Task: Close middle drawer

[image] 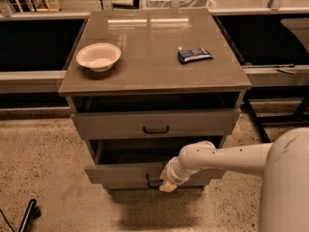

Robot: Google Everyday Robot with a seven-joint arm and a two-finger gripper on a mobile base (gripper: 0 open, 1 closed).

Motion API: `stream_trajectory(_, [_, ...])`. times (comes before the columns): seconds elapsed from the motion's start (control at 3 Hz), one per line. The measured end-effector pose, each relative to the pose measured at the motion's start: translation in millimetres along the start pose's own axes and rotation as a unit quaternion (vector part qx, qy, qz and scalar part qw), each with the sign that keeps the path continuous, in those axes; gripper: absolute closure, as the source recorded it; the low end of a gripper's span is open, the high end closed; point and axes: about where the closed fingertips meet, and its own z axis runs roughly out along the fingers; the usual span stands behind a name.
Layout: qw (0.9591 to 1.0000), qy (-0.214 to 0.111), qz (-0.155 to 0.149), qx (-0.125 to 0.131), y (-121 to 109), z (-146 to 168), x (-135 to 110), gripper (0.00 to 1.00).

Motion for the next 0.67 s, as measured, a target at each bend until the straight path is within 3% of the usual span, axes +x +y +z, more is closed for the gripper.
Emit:
stream_trajectory(0.33, [1.0,0.0,0.0,0.0,0.1,0.1,0.0,0.0])
stream_trajectory(0.67, [1.0,0.0,0.0,0.0,0.1,0.1,0.0,0.0])
